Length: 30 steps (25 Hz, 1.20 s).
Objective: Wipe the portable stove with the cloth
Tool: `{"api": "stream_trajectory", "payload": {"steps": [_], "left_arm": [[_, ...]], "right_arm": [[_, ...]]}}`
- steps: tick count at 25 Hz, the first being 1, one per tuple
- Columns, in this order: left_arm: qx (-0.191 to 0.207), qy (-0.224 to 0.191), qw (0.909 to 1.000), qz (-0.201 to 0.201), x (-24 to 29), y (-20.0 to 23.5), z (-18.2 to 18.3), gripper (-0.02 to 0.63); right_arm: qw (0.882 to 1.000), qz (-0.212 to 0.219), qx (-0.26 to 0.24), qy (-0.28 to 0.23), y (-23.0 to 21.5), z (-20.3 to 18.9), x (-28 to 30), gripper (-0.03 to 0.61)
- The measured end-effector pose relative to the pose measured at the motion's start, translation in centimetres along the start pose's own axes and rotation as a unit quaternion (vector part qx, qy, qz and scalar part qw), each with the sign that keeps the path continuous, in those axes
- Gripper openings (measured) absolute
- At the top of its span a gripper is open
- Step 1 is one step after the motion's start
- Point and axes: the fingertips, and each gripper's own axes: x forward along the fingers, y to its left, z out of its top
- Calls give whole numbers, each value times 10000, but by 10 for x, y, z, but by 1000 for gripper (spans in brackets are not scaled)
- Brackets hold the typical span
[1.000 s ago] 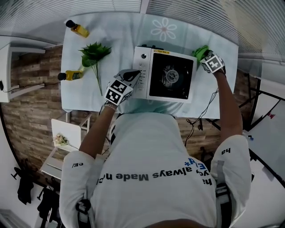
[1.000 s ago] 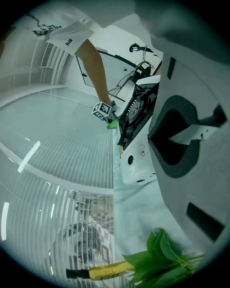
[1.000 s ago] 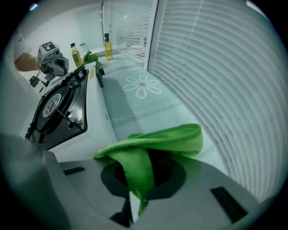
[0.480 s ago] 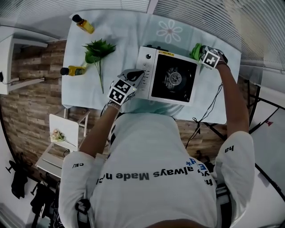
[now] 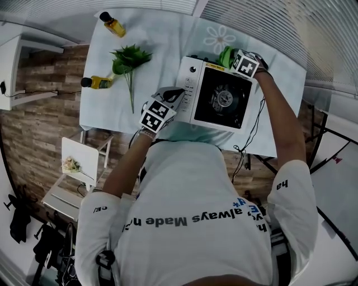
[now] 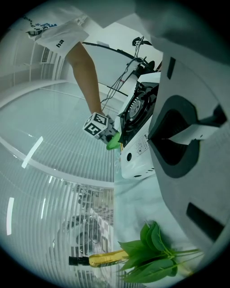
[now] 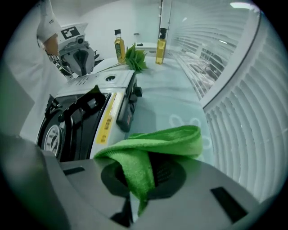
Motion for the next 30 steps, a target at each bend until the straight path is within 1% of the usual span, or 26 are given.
{"api": "stream_trajectory", "payload": {"steps": [3,5,6,8,9,11,13,16,19,22,26,30], "left_arm": [[-50,-16,10000,29,-6,-1,-3,12],[-82,-22,10000,42,-11,-2,-6,12],[-105,-45,9999,39,-13,-4,-8,12],[-173,-108,9998,25,-19,-8,-10,12],[-212,-128,9997,14,-22,-10,-12,12],[-270,-143,9995,-11,-26,-15,-17,12],[-293,-137,9995,-45,-30,-22,-22,12],[-363,-138,9992,-89,-35,-33,-31,12],[-471,-179,9987,-94,-42,-41,-39,12],[-558,-191,9982,-86,-48,-44,-48,12],[-569,-193,9982,-76,-55,-45,-57,12],[-573,-195,9981,-90,-62,-47,-62,12]], "right_arm": [[9999,-51,-113,-114,-2,27,2,23],[9997,-107,-231,-8,-3,33,3,23],[9994,-168,-287,69,-4,34,2,23],[9983,-458,-357,78,-13,42,-6,23],[9971,-652,-382,-28,-19,53,-13,23],[9936,-951,-511,-336,-27,88,-24,23],[9901,-1048,-743,-573,-25,127,-28,23],[9869,-945,-1116,-678,-10,175,-18,23],[9850,-757,-1455,-538,11,201,2,23],[9851,-596,-1580,-325,26,209,19,23],[9884,-267,-1488,-132,46,212,31,23],[9896,-114,-1434,-5,64,216,30,23]]}}
